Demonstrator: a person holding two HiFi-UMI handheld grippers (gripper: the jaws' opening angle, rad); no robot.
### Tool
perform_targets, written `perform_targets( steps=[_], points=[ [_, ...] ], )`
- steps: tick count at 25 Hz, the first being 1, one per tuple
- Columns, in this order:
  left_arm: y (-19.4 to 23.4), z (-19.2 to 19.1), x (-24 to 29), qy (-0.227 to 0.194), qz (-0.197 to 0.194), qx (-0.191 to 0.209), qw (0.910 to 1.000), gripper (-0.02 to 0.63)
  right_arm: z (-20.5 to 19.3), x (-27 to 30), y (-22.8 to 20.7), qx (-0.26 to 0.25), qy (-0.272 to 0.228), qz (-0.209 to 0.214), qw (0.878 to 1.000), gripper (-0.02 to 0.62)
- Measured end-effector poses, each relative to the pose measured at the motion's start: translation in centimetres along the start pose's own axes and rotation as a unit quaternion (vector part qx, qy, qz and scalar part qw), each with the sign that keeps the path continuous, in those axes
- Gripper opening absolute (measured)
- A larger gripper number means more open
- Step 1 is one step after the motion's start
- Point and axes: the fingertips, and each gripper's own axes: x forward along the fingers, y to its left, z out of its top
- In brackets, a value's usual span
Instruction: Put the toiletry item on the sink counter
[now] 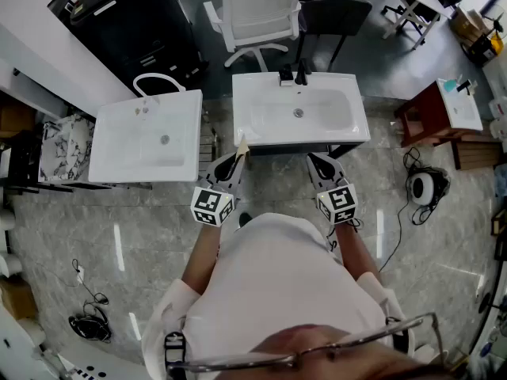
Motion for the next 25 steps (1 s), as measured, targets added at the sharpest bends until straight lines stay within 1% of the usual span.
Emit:
perform_targets(
  steps=[9, 18, 25],
  points=[
    [0.5, 0.0, -0.3, -0.003, 0.002, -0.005, 1.0000, 0.028, 0.3, 0.4, 0.3, 0.000, 0.003, -0.001, 1.000, 0.006],
    [1.1, -0.2, -0.7, -0.003, -0.004, -0.007, 1.0000, 0.028, 0.5, 0.9, 1.1, -0.003, 0.003, -0.004, 1.000, 0.006],
    [1.8, -0.2, -1.7, -0.002, -0.011, -0.009, 0.9999, 0.028, 0.3, 1.2, 1.6, 0.021, 0.009, -0.023, 0.999, 0.006]
  ],
)
